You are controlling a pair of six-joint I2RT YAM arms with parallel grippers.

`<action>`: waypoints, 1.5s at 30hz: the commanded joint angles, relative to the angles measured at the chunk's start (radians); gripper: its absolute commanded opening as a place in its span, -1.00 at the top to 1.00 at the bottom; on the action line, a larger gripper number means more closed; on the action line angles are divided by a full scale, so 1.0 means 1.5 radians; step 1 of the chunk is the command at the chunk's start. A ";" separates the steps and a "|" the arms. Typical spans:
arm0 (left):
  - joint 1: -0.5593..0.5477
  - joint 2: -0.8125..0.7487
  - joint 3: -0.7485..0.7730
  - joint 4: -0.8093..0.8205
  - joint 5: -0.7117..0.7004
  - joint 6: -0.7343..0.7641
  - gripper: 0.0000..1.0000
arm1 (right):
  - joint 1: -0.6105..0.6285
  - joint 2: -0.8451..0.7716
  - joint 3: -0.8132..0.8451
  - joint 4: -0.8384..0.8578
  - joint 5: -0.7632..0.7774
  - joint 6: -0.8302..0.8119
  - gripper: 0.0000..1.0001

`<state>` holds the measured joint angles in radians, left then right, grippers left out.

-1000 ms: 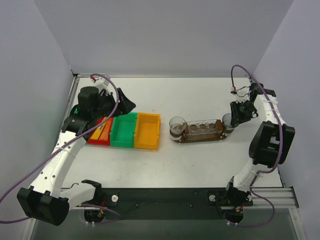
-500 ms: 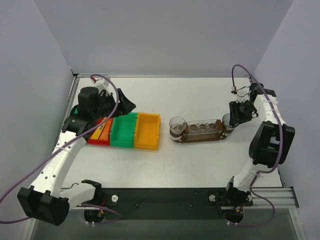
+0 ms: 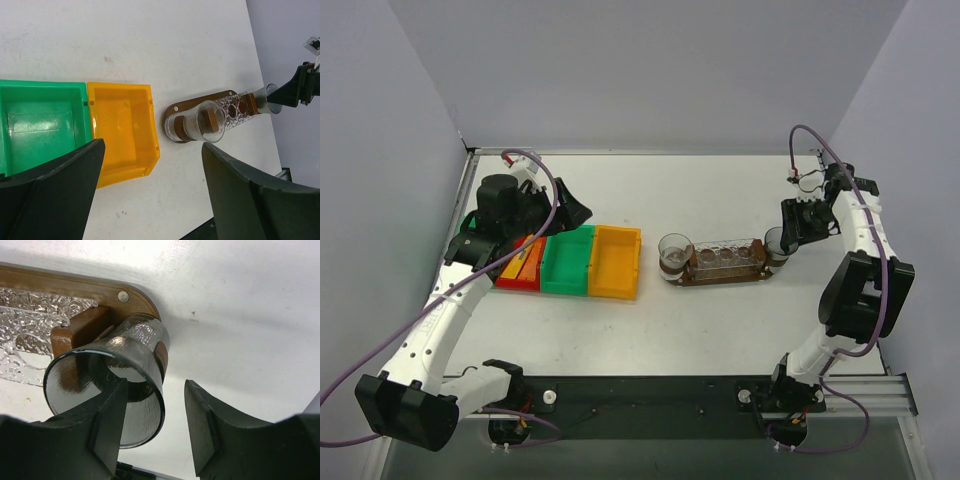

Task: Prepare toiletry sets of a toothbrush and toothpaste on the tray

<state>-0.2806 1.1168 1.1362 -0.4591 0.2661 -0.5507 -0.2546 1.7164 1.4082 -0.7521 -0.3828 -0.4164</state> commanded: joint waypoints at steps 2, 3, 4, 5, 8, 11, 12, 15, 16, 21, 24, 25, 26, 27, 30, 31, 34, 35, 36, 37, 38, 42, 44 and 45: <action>0.004 -0.005 -0.001 0.034 0.009 -0.003 -0.78 | -0.004 -0.050 0.011 -0.020 -0.020 -0.001 0.11; 0.004 -0.005 0.000 0.034 0.008 -0.003 -0.79 | -0.004 -0.055 0.011 -0.020 -0.023 -0.001 0.11; 0.004 -0.006 0.000 0.034 0.008 -0.003 -0.78 | -0.004 -0.058 0.012 -0.020 -0.025 0.000 0.11; 0.004 -0.006 0.000 0.033 0.007 -0.003 -0.78 | -0.004 -0.061 0.012 -0.021 -0.027 0.001 0.11; 0.005 -0.009 0.004 0.028 0.005 -0.001 -0.78 | -0.005 -0.073 0.013 -0.023 -0.028 0.000 0.11; 0.005 -0.009 0.007 0.020 -0.002 0.003 -0.78 | -0.005 -0.087 0.006 -0.024 -0.026 -0.001 0.11; 0.005 -0.009 0.008 0.017 -0.008 0.005 -0.78 | -0.005 -0.093 0.004 -0.024 -0.025 -0.001 0.11; 0.005 -0.008 0.015 -0.005 -0.026 0.008 -0.78 | -0.005 -0.103 -0.001 -0.025 -0.024 0.005 0.12; 0.005 -0.009 0.017 -0.017 -0.029 0.010 -0.78 | -0.004 -0.106 -0.002 -0.025 -0.024 0.005 0.12; 0.005 -0.010 0.035 -0.060 -0.050 0.029 -0.78 | -0.003 -0.136 -0.006 -0.027 -0.004 0.009 0.12; 0.005 -0.018 0.036 -0.081 -0.064 0.038 -0.78 | -0.002 -0.162 -0.012 -0.027 0.010 0.009 0.12; 0.005 -0.019 0.034 -0.092 -0.068 0.040 -0.79 | -0.002 -0.170 -0.015 -0.026 0.017 0.008 0.12; 0.005 -0.020 0.035 -0.097 -0.072 0.047 -0.78 | -0.002 -0.185 -0.016 -0.026 0.023 0.006 0.12; 0.005 -0.020 0.035 -0.103 -0.074 0.051 -0.79 | 0.000 -0.193 -0.017 -0.025 0.037 0.006 0.12; 0.012 -0.010 0.046 -0.139 -0.079 0.064 -0.79 | 0.004 -0.216 -0.013 -0.020 0.058 0.010 0.12; 0.015 -0.009 0.048 -0.156 -0.080 0.067 -0.79 | 0.007 -0.219 -0.011 -0.018 0.061 0.012 0.12; 0.043 -0.006 0.048 -0.169 -0.074 0.089 -0.79 | 0.021 -0.229 0.000 -0.016 0.081 0.028 0.12; 0.051 -0.008 0.049 -0.171 -0.073 0.103 -0.79 | 0.027 -0.231 0.003 -0.017 0.087 0.034 0.12; 0.059 -0.009 0.051 -0.174 -0.081 0.113 -0.79 | 0.034 -0.233 0.007 -0.017 0.093 0.047 0.12; 0.071 -0.010 0.054 -0.181 -0.090 0.133 -0.80 | 0.046 -0.235 0.017 -0.017 0.110 0.059 0.12; 0.078 -0.007 0.056 -0.184 -0.101 0.144 -0.80 | 0.053 -0.241 0.022 -0.017 0.117 0.070 0.13; 0.106 0.027 0.057 -0.205 -0.130 0.189 -0.82 | 0.070 -0.262 0.048 -0.019 0.127 0.158 0.14; 0.130 0.059 0.061 -0.213 -0.135 0.216 -0.81 | 0.070 -0.283 0.053 -0.018 0.105 0.213 0.15; 0.137 0.070 0.066 -0.215 -0.142 0.223 -0.80 | 0.072 -0.290 0.052 -0.011 0.096 0.228 0.15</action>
<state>-0.1238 1.1549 1.1854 -0.7521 0.1013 -0.3168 -0.1513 1.3659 1.4384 -0.7662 -0.2314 -0.2340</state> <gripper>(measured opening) 0.908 0.427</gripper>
